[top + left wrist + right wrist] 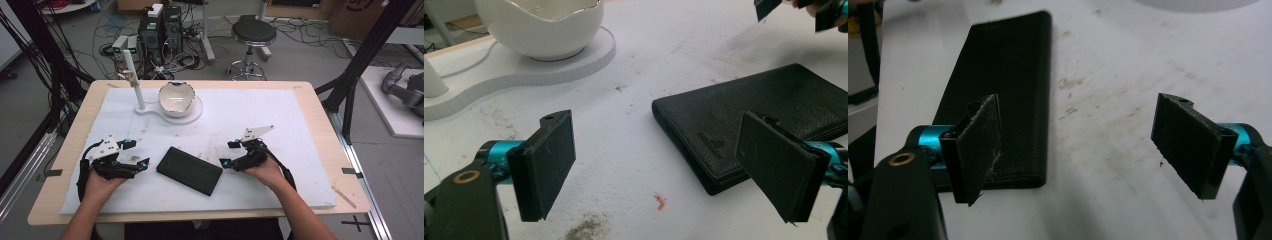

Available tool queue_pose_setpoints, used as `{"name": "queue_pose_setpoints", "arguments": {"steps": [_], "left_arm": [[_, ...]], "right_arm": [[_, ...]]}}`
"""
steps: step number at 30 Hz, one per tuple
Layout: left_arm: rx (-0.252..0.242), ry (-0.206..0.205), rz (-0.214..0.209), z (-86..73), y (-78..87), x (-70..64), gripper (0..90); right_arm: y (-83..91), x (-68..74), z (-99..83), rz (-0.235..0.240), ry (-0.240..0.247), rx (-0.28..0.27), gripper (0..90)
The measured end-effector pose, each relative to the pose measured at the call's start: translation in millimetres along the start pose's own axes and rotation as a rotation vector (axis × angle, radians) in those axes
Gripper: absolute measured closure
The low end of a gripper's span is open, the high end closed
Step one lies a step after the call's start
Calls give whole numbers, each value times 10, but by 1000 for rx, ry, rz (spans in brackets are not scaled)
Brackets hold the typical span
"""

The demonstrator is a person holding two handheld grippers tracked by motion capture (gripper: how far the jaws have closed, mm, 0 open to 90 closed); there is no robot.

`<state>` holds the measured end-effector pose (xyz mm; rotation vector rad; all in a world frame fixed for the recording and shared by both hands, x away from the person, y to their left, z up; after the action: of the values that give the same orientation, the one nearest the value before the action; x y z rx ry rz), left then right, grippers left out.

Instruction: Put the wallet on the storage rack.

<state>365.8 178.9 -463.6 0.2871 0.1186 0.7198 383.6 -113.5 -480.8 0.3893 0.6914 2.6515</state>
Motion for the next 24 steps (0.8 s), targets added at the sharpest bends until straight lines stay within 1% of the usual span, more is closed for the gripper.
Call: {"name": "queue_pose_setpoints", "arguments": {"steps": [2, 3, 5, 6, 9, 10, 11, 12, 13, 14, 16, 17, 18, 19, 21, 22, 23, 24], "left_arm": [[0, 2, 0, -1, -2, -2, 165], [0, 0, 0, -2, -2, -2, 165], [1, 0, 1, -3, -3, -2, 165], [1, 0, 1, -3, -2, -1, 165], [0, 0, 3, -3, 0, 0, 165], [0, 1, 3, -2, 0, -1, 165], [0, 1, 2, -2, 0, -2, 165], [2, 1, 4, -3, 0, -2, 165], [4, -2, 4, -4, -1, -3, 165], [4, -1, 3, -4, -2, -6, 165], [5, -4, 2, -4, -3, -12, 165], [3, 0, 4, -2, -5, -15, 165], [4, -5, 1, -2, -4, -14, 165], [5, -6, 2, -2, -4, -14, 165], [5, -5, 2, -2, -6, -16, 165], [6, -5, 1, -4, -7, -17, 165], [8, -4, 0, -6, -8, -19, 165], [9, -5, -2, -9, -11, -20, 165]], "right_arm": [[-70, 49, -37, 21, -3, 33, 231], [-101, 65, -55, 26, 4, 46, 235], [-153, 102, -94, 38, 1, 76, 237], [-180, 107, -111, 36, 9, 86, 238], [-239, 152, -167, 56, 15, 121, 253], [-254, 173, -189, 59, 11, 136, 262], [-275, 192, -215, 72, 22, 151, 271], [-293, 217, -241, 85, 22, 166, 273], [-304, 236, -248, 101, 12, 167, 277], [-310, 247, -253, 114, 14, 169, 290], [-299, 275, -266, 133, -10, 182, 316], [-303, 273, -268, 136, -5, 179, 326], [-303, 279, -266, 135, -11, 178, 342], [-297, 289, -269, 145, -16, 183, 367], [-289, 301, -276, 160, -28, 188, 412], [-285, 317, -277, 177, -43, 189, 444], [-286, 316, -279, 176, -55, 188, 451], [-285, 313, -280, 179, -55, 188, 464]]}}
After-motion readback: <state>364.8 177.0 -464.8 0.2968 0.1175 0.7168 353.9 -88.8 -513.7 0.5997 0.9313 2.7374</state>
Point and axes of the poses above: each handheld gripper's, and its own axes: y roughly backward along the jaws, z roughly out of its top, x roughly to its left, the point moved 10 cm from there along -y, roughly forward along the jaws, and after that the axes turned 5 degrees about -x, right-handed, at the moved point
